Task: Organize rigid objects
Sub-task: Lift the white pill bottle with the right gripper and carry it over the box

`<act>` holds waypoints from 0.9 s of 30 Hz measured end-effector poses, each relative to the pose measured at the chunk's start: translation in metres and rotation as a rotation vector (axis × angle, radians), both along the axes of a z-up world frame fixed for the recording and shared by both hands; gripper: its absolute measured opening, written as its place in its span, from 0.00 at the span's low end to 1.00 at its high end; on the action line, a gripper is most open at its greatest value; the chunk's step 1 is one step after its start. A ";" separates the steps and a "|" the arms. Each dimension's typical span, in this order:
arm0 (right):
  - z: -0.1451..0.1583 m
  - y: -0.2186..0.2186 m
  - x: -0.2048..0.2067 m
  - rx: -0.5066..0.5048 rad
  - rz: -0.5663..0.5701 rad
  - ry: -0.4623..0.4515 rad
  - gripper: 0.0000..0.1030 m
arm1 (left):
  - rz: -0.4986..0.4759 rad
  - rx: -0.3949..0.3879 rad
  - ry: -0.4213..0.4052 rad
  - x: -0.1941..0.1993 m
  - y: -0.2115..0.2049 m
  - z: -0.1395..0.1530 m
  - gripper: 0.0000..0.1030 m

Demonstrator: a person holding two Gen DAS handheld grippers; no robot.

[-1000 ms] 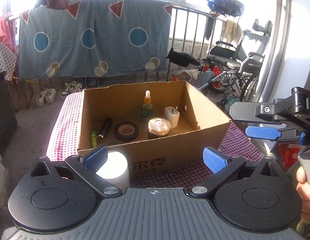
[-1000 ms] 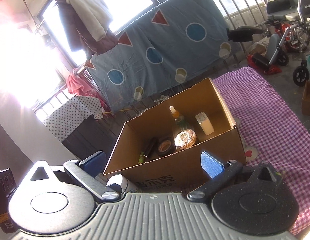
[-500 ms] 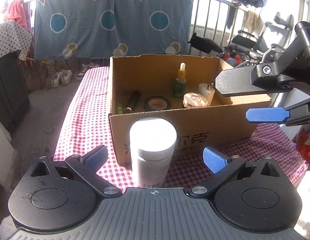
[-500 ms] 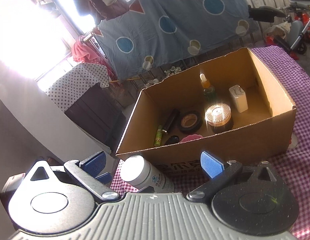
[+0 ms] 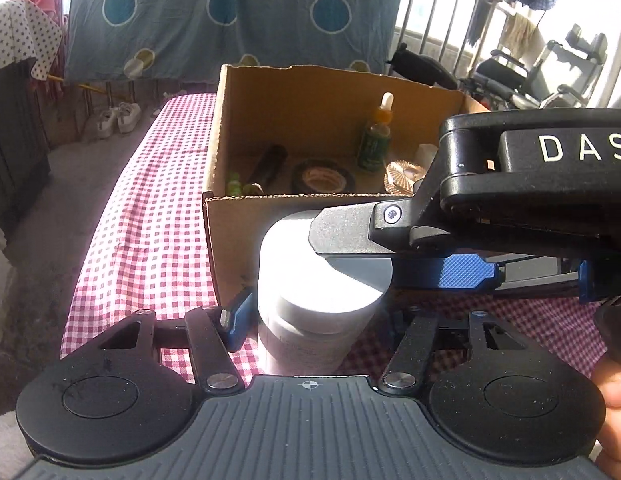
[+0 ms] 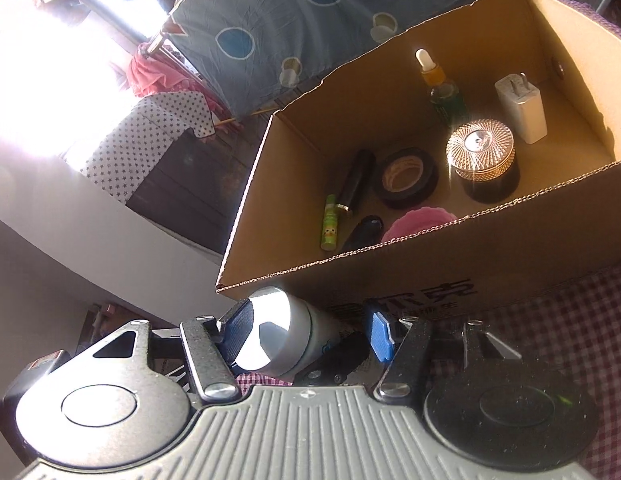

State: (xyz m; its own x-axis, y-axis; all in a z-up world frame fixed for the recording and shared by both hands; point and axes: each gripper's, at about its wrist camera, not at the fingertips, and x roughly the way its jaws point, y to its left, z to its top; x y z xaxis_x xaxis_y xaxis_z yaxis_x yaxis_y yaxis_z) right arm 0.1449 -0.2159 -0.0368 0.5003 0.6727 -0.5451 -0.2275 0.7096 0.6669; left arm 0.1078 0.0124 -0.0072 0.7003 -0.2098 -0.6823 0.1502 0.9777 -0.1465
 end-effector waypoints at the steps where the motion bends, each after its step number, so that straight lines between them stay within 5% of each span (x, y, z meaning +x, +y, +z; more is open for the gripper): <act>1: -0.001 0.000 0.000 0.012 0.004 0.003 0.57 | 0.004 0.000 -0.001 -0.001 0.000 0.001 0.56; 20: 0.002 -0.024 -0.013 0.045 -0.022 -0.004 0.51 | -0.053 0.014 -0.017 -0.007 -0.029 0.005 0.52; 27: 0.028 -0.040 -0.031 0.096 -0.018 -0.071 0.50 | -0.079 0.047 -0.086 -0.019 -0.036 0.031 0.51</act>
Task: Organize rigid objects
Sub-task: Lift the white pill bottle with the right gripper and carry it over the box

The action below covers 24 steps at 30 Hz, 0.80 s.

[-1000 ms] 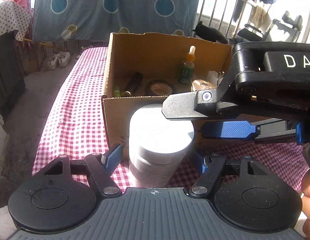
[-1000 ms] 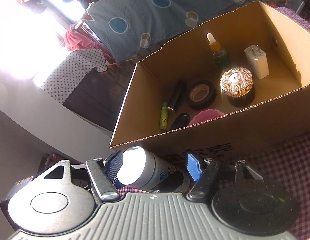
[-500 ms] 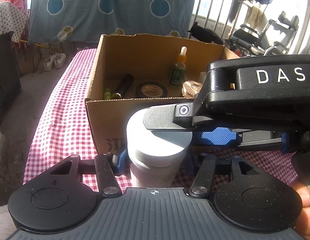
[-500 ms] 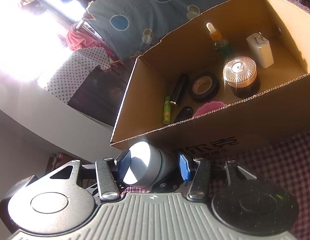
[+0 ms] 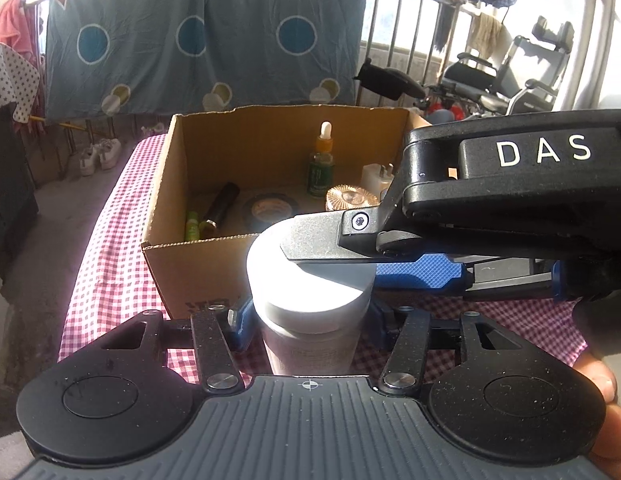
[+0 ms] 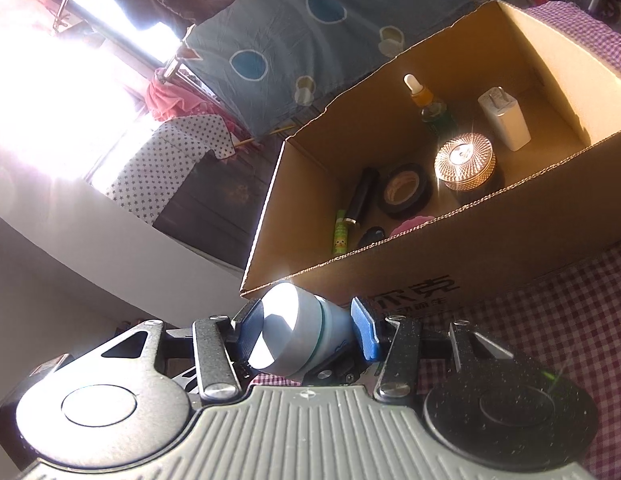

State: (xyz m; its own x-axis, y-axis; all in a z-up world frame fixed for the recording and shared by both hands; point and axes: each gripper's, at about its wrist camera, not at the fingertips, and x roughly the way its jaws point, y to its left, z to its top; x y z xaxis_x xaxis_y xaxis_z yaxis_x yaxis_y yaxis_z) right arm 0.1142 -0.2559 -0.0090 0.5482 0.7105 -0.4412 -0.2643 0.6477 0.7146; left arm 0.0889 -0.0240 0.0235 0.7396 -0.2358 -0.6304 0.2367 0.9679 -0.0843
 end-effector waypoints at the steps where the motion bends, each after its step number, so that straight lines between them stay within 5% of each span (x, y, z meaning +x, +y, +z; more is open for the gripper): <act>1: 0.006 -0.002 -0.003 0.010 0.000 -0.017 0.50 | -0.008 0.013 -0.022 -0.003 -0.002 0.009 0.51; 7: 0.054 -0.021 -0.008 0.070 -0.001 -0.160 0.51 | -0.072 0.063 -0.122 -0.001 -0.014 0.060 0.51; 14: 0.094 -0.054 0.019 0.080 -0.060 -0.263 0.51 | -0.177 0.021 -0.115 0.045 -0.038 0.101 0.51; 18: 0.089 -0.073 0.046 0.079 -0.093 -0.230 0.51 | -0.218 0.030 -0.074 0.073 -0.059 0.091 0.51; 24: 0.043 -0.099 0.087 0.069 -0.139 -0.109 0.51 | -0.258 0.064 0.052 0.108 -0.088 0.050 0.51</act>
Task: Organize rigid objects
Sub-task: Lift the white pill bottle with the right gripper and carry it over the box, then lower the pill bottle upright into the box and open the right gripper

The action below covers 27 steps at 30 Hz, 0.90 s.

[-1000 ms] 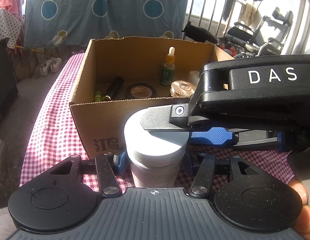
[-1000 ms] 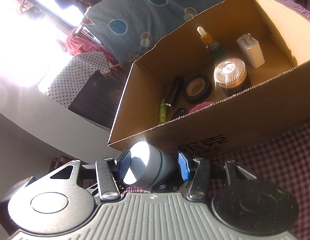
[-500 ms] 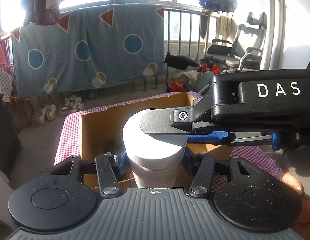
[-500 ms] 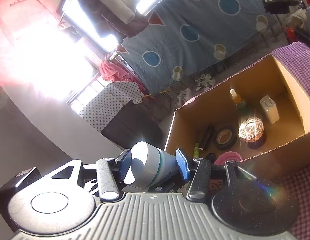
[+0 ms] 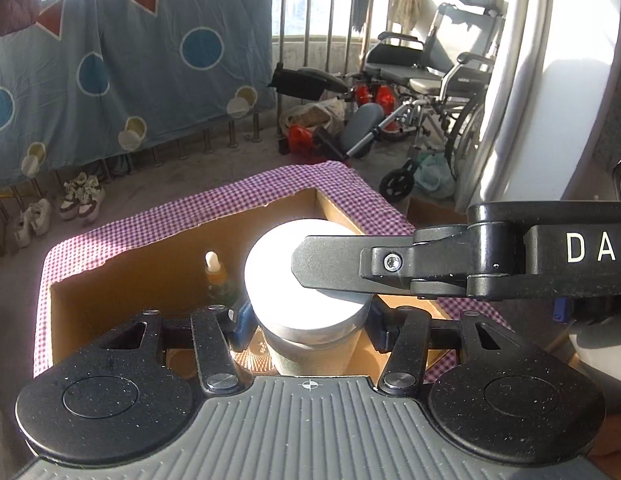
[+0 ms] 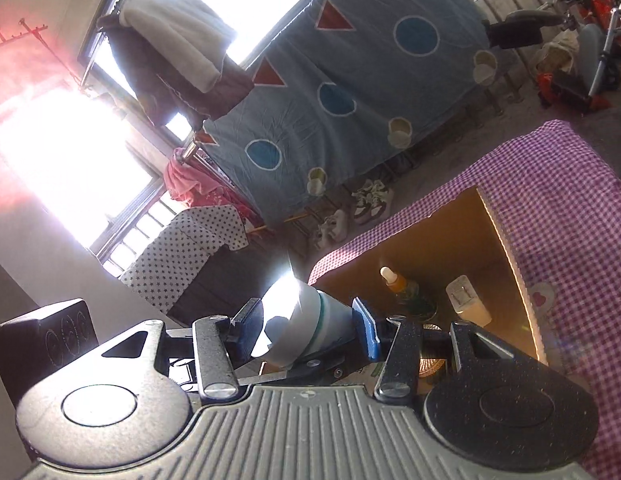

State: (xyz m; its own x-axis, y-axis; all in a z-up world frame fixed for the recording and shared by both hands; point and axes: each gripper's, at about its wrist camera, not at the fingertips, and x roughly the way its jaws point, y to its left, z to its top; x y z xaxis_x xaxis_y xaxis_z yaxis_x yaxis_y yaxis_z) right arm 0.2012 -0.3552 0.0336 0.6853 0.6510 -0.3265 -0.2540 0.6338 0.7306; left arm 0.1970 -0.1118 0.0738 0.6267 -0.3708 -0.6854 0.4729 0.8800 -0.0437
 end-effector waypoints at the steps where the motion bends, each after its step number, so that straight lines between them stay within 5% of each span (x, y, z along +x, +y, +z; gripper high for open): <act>1: -0.009 -0.003 0.005 0.003 -0.004 0.021 0.51 | -0.001 0.004 0.019 0.004 -0.003 -0.007 0.51; 7: -0.037 -0.013 0.022 -0.021 -0.009 0.069 0.52 | -0.013 0.021 0.140 0.025 -0.013 -0.041 0.51; 18: -0.041 -0.040 0.018 -0.024 -0.081 0.021 0.57 | 0.010 0.029 0.217 0.035 -0.021 -0.061 0.52; 27: -0.037 -0.053 -0.022 -0.006 -0.157 0.006 0.65 | 0.014 0.022 0.131 0.024 -0.022 -0.043 0.89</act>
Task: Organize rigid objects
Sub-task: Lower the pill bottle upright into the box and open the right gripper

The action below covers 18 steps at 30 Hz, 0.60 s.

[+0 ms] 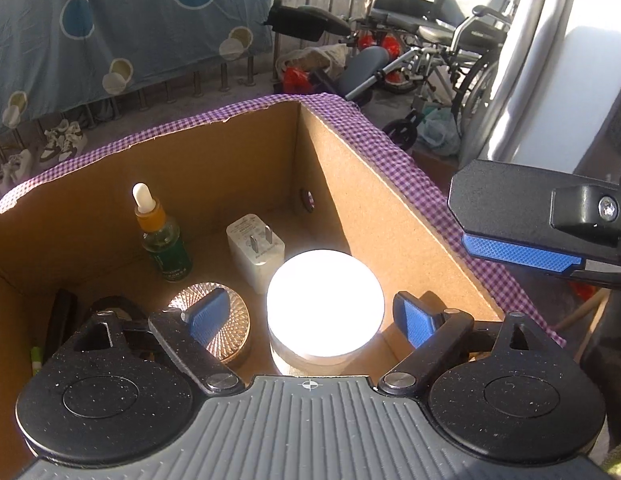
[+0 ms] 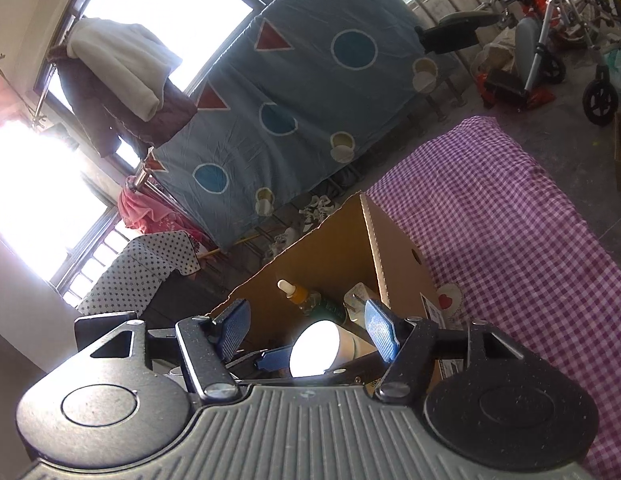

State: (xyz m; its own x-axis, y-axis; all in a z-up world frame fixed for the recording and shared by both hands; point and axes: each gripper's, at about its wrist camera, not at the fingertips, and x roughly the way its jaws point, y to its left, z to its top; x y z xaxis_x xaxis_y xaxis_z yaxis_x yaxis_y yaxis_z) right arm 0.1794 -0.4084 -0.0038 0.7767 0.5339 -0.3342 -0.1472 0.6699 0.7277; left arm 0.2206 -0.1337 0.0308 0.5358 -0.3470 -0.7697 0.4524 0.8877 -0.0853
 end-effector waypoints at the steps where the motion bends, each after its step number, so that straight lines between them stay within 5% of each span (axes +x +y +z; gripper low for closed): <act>1: 0.001 -0.001 -0.005 0.003 -0.012 -0.004 0.66 | 0.005 -0.010 -0.016 -0.004 0.001 0.005 0.90; 9: 0.023 0.003 -0.068 -0.036 -0.104 -0.081 0.79 | 0.064 -0.096 -0.152 -0.050 0.038 0.047 0.97; 12: 0.029 0.012 -0.085 -0.092 -0.113 -0.103 0.96 | 0.095 -0.122 -0.185 -0.071 0.057 0.059 0.99; 18: 0.036 0.039 -0.101 -0.247 -0.094 -0.109 1.00 | 0.227 -0.087 -0.203 -0.099 0.085 0.068 1.00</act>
